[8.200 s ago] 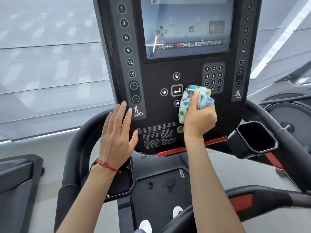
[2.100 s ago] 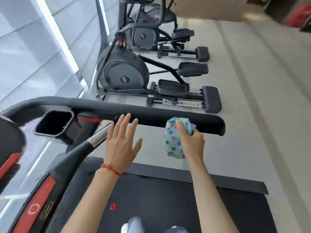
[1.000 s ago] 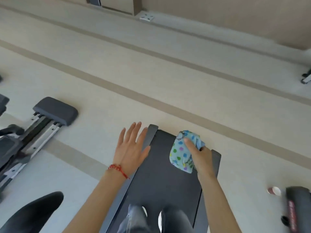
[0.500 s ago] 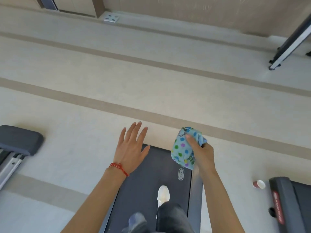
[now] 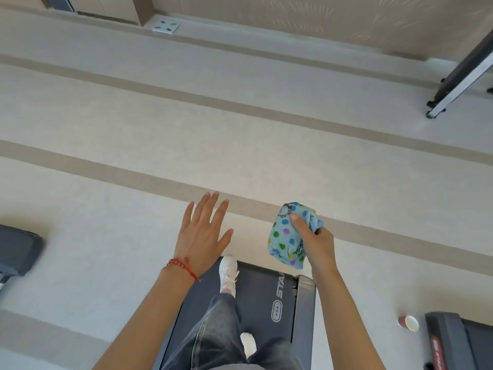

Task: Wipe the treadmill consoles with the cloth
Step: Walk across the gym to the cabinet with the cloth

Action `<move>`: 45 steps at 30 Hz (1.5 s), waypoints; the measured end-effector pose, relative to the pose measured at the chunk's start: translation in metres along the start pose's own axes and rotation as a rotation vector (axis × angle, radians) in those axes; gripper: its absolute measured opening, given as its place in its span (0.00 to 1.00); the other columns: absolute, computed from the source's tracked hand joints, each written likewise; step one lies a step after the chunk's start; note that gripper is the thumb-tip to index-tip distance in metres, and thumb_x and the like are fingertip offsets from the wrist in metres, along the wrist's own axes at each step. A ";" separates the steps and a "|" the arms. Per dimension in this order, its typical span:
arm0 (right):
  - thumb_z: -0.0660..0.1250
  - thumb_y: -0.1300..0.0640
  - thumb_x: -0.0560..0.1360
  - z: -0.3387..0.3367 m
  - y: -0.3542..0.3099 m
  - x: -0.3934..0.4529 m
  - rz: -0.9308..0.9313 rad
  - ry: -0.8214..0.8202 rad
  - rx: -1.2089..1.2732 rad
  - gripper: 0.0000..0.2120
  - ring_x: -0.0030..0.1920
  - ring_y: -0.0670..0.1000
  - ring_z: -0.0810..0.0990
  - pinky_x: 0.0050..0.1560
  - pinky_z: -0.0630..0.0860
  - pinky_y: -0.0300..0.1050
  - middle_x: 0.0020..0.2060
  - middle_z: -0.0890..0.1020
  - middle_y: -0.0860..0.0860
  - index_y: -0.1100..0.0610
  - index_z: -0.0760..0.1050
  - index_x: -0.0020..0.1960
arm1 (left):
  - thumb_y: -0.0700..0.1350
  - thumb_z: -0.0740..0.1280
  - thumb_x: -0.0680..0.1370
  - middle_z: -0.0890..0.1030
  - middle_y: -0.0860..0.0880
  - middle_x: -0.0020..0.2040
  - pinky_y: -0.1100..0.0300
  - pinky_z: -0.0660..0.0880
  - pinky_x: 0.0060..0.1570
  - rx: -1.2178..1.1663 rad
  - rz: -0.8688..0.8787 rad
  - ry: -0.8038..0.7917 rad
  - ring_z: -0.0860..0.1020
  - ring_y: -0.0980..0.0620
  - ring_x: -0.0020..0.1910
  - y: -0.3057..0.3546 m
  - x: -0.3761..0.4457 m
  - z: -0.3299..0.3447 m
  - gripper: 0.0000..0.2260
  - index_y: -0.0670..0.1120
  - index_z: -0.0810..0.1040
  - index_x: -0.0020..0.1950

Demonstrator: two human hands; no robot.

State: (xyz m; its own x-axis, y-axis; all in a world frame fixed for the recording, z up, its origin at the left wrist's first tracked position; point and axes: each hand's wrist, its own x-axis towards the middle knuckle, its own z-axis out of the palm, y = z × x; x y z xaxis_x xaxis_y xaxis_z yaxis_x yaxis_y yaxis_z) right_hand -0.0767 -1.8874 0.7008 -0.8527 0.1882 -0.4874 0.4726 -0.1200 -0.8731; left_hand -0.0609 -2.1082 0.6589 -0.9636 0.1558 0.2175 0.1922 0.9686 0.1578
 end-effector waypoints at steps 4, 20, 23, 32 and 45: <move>0.70 0.52 0.71 0.031 -0.024 0.060 0.012 0.009 -0.016 0.04 0.42 0.44 0.80 0.32 0.76 0.34 0.42 0.82 0.46 0.49 0.76 0.44 | 0.54 0.55 0.76 0.72 0.39 0.67 0.42 0.65 0.63 -0.002 0.000 -0.026 0.64 0.43 0.67 -0.030 0.062 0.019 0.25 0.40 0.71 0.67; 0.70 0.51 0.71 0.121 -0.116 0.249 -0.003 0.027 -0.052 0.05 0.43 0.44 0.79 0.38 0.75 0.38 0.42 0.80 0.45 0.48 0.75 0.43 | 0.55 0.54 0.77 0.71 0.40 0.67 0.42 0.64 0.64 -0.001 0.032 -0.036 0.64 0.43 0.68 -0.116 0.267 0.059 0.25 0.42 0.68 0.68; 0.70 0.51 0.71 0.131 -0.122 0.295 -0.033 0.006 -0.066 0.05 0.43 0.45 0.79 0.38 0.75 0.38 0.42 0.81 0.46 0.48 0.75 0.43 | 0.54 0.54 0.76 0.72 0.39 0.66 0.40 0.65 0.63 0.021 0.017 -0.028 0.68 0.41 0.67 -0.128 0.296 0.082 0.24 0.41 0.70 0.67; 0.70 0.50 0.71 0.160 -0.113 0.472 -0.065 -0.110 -0.103 0.07 0.44 0.45 0.80 0.37 0.75 0.38 0.43 0.81 0.47 0.50 0.76 0.46 | 0.54 0.54 0.76 0.73 0.40 0.66 0.40 0.67 0.62 0.051 -0.110 0.040 0.64 0.42 0.67 -0.160 0.408 0.198 0.25 0.41 0.70 0.66; 0.71 0.50 0.71 0.250 -0.167 0.648 -0.052 -0.248 -0.222 0.08 0.42 0.44 0.79 0.37 0.75 0.38 0.42 0.81 0.47 0.51 0.76 0.47 | 0.55 0.54 0.76 0.73 0.39 0.66 0.39 0.66 0.61 0.033 -0.324 0.016 0.69 0.40 0.66 -0.222 0.550 0.264 0.26 0.41 0.73 0.66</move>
State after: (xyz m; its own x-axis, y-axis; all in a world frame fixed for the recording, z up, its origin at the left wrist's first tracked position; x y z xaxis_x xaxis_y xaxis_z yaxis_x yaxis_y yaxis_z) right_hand -0.7645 -1.9892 0.5342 -0.8920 -0.0580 -0.4483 0.4412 0.1043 -0.8913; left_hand -0.6826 -2.1862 0.4889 -0.9705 -0.1646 0.1763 -0.1306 0.9731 0.1898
